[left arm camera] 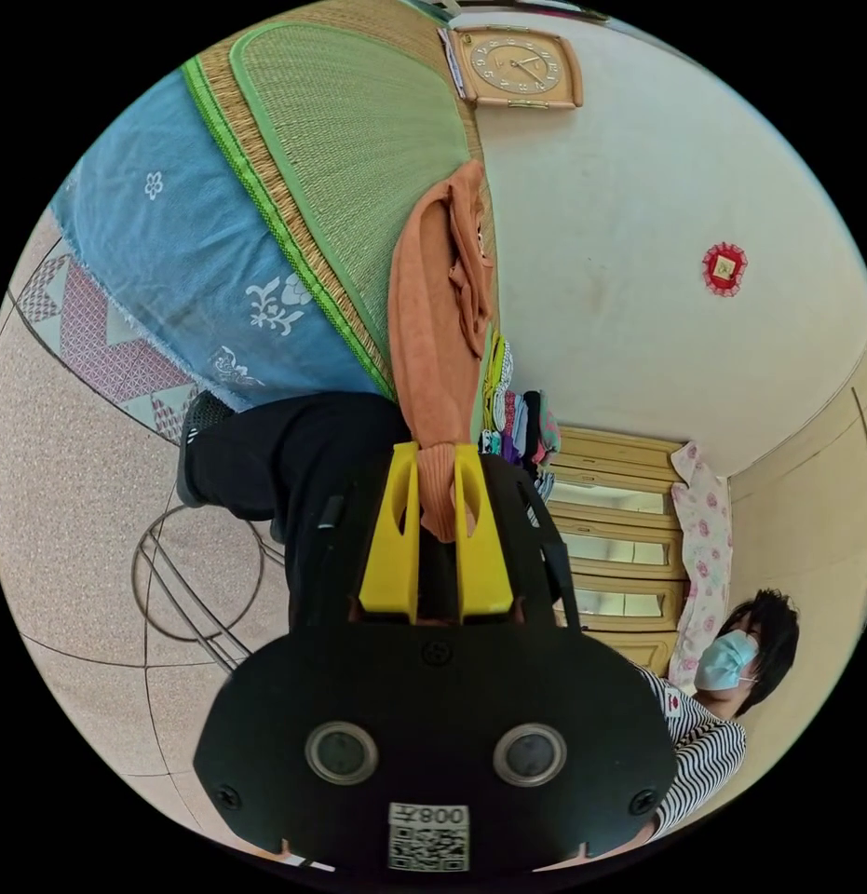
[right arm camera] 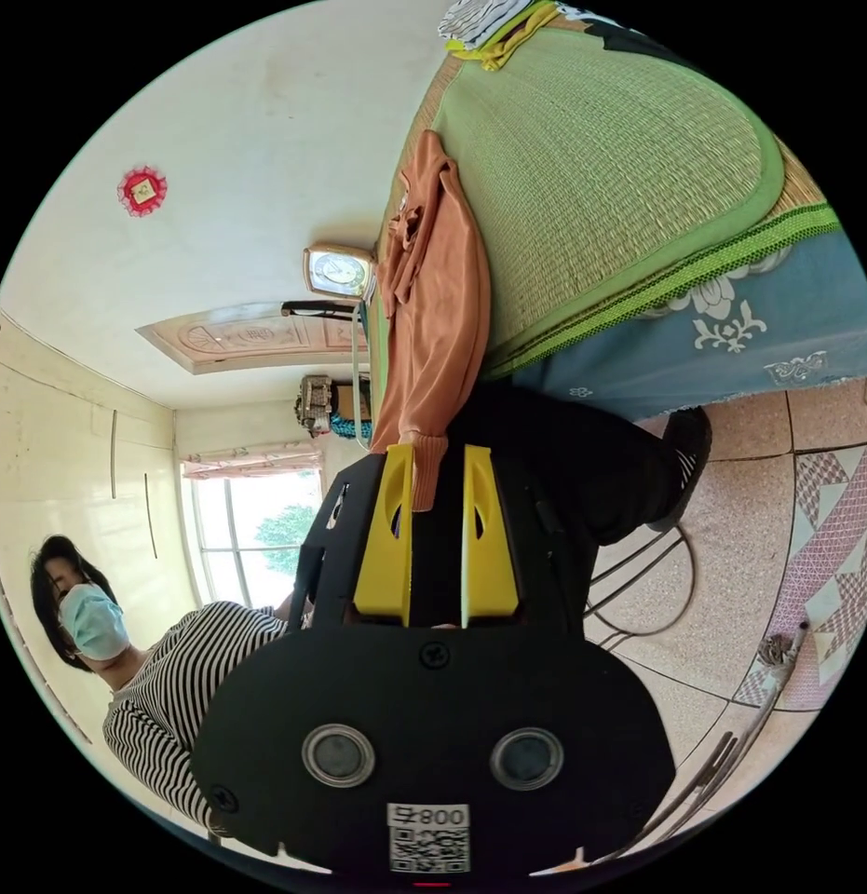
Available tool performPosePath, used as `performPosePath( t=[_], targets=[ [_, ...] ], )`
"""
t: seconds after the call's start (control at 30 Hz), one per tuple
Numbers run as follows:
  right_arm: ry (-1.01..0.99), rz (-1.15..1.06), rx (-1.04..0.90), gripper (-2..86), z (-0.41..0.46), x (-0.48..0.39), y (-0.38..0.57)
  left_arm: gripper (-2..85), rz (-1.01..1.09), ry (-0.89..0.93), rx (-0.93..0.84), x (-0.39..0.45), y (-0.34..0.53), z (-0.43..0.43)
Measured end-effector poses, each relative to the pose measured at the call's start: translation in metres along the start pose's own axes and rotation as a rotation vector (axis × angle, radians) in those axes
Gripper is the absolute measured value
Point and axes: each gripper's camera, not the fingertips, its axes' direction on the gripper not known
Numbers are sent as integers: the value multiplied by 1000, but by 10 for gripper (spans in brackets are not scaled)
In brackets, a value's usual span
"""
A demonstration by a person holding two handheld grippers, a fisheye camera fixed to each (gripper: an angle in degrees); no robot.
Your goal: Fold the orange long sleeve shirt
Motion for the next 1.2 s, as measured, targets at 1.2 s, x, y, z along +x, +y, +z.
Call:
performPosePath(
  t=[1.2],
  targets=[
    [-101, -471, 67, 18, -116, -154, 136, 65, 348, 316, 32, 79, 88, -117]
  ],
)
